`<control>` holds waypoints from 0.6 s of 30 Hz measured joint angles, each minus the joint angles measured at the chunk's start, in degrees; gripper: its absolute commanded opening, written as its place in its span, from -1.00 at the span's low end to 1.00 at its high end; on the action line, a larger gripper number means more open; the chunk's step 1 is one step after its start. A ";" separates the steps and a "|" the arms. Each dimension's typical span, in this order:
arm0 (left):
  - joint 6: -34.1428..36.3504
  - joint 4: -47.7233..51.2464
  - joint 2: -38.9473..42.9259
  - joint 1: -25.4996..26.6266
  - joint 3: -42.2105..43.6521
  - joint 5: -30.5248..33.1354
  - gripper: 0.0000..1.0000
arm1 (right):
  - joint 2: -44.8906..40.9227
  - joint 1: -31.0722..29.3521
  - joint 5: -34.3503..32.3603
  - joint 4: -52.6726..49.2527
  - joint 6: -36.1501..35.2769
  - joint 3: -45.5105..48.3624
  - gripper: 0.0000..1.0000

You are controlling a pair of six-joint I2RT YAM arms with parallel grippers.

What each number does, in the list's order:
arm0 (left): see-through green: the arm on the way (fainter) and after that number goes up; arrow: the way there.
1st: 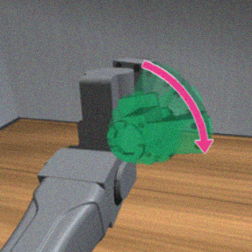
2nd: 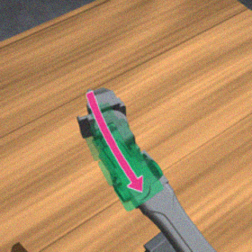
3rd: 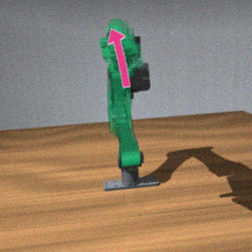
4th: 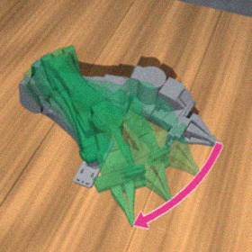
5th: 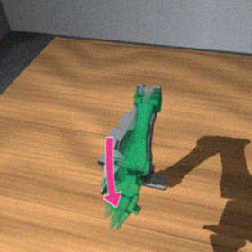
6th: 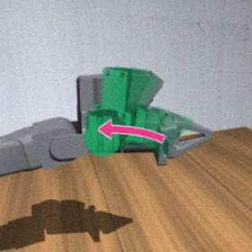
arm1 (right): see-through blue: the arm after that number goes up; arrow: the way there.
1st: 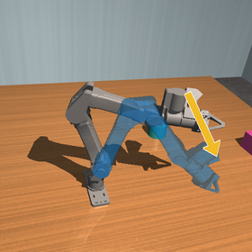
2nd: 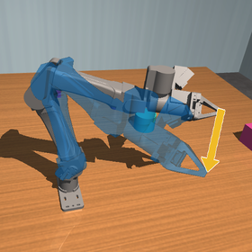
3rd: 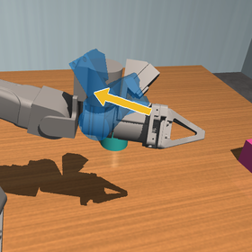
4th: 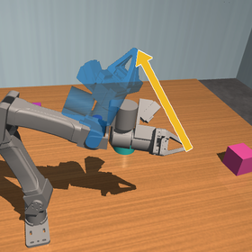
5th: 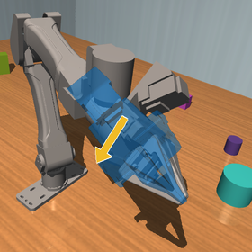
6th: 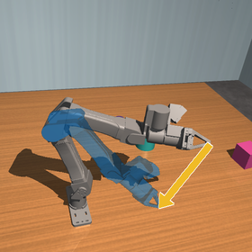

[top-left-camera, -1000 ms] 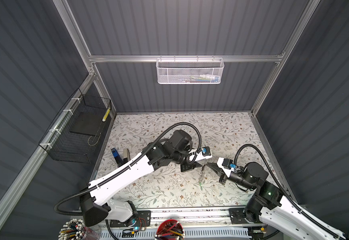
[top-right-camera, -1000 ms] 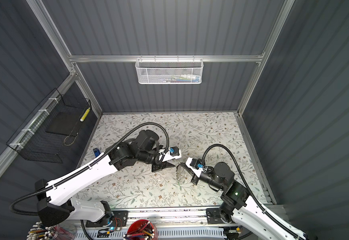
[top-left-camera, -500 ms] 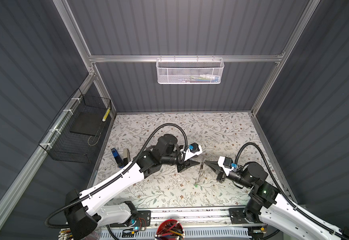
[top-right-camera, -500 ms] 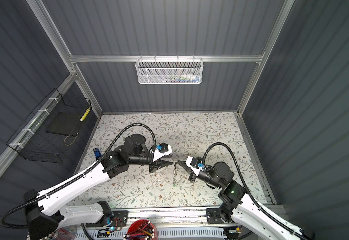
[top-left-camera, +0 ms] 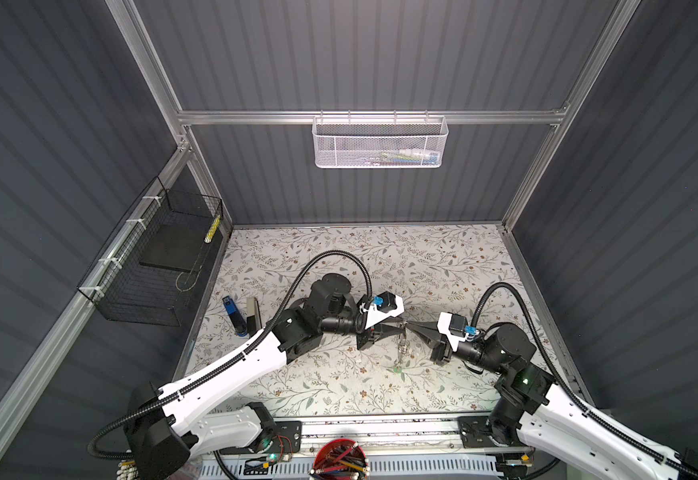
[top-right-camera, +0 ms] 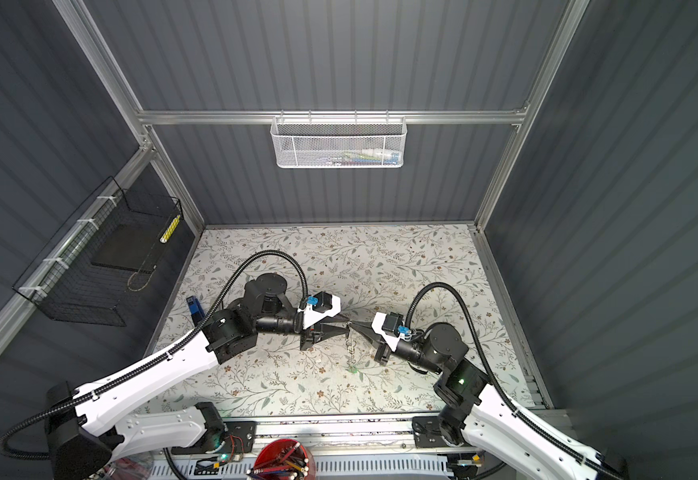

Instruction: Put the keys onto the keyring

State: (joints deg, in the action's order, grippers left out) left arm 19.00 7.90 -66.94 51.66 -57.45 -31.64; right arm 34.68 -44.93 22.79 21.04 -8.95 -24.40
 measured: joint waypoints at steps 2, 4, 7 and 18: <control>-0.22 -0.72 0.28 0.00 0.61 -0.02 -0.52 | 0.00 0.00 0.15 0.02 0.02 0.00 -1.00; -0.28 -1.20 0.81 0.00 1.36 -0.09 -0.61 | 0.00 -0.02 0.37 0.11 0.13 0.00 -1.00; -0.72 -1.55 0.96 0.00 1.62 -0.24 -0.80 | 0.00 0.00 0.46 0.35 0.28 0.00 -1.00; -1.22 4.07 -2.12 -0.02 -3.54 -1.03 -1.00 | -0.13 0.59 -0.85 0.39 0.42 0.00 -1.00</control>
State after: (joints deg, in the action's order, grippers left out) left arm 17.78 11.97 -69.06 51.64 -60.99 -32.67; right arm 34.54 -44.34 21.93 21.43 -8.54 -24.40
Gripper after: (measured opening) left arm 0.056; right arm 0.047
